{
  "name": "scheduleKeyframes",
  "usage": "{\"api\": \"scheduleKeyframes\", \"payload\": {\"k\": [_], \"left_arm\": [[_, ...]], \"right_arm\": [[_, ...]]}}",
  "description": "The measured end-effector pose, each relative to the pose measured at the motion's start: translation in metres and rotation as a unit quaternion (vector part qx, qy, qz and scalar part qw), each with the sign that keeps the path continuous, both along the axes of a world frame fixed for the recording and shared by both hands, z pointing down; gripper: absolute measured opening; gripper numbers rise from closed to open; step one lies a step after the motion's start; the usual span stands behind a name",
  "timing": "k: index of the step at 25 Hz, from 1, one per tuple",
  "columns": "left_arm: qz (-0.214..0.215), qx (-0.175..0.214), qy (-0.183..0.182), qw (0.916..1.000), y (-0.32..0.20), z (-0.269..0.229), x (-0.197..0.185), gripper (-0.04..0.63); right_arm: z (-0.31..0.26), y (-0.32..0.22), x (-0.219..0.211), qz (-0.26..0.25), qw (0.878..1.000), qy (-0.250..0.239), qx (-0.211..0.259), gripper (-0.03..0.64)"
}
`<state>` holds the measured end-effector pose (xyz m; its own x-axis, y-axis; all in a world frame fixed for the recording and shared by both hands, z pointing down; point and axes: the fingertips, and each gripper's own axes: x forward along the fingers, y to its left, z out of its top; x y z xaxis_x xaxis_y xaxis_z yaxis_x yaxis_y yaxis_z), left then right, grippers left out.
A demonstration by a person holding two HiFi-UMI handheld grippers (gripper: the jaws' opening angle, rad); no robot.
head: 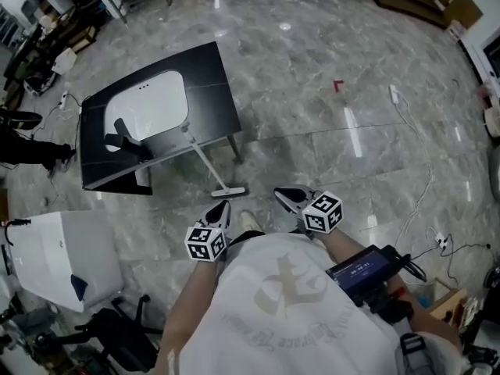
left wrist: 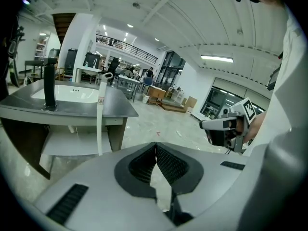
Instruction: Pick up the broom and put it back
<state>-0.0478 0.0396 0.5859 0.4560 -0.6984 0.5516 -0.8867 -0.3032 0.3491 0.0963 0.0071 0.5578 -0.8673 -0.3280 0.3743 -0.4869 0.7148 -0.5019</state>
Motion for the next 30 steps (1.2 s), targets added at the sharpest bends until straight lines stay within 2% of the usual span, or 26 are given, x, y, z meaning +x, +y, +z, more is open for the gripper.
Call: {"api": "scheduleKeyframes", "payload": {"k": [7, 14, 22, 30], "left_arm": [[0.006, -0.005, -0.001, 1.0000, -0.017, 0.007, -0.043, 0.012], [0.001, -0.007, 0.004, 1.0000, -0.020, 0.007, -0.063, 0.012], [-0.028, -0.003, 0.013, 0.9995, -0.029, 0.011, -0.083, 0.014], [-0.064, 0.009, 0.002, 0.9979, -0.060, -0.001, -0.094, 0.014]], "right_arm": [[0.000, -0.030, -0.038, 0.023, 1.000, 0.011, 0.008, 0.017], [-0.002, -0.041, -0.054, 0.031, 0.999, 0.023, 0.006, 0.017], [0.006, -0.052, -0.071, 0.005, 0.999, 0.033, -0.005, 0.017], [0.007, -0.085, -0.078, -0.024, 0.999, 0.028, -0.005, 0.017]]}}
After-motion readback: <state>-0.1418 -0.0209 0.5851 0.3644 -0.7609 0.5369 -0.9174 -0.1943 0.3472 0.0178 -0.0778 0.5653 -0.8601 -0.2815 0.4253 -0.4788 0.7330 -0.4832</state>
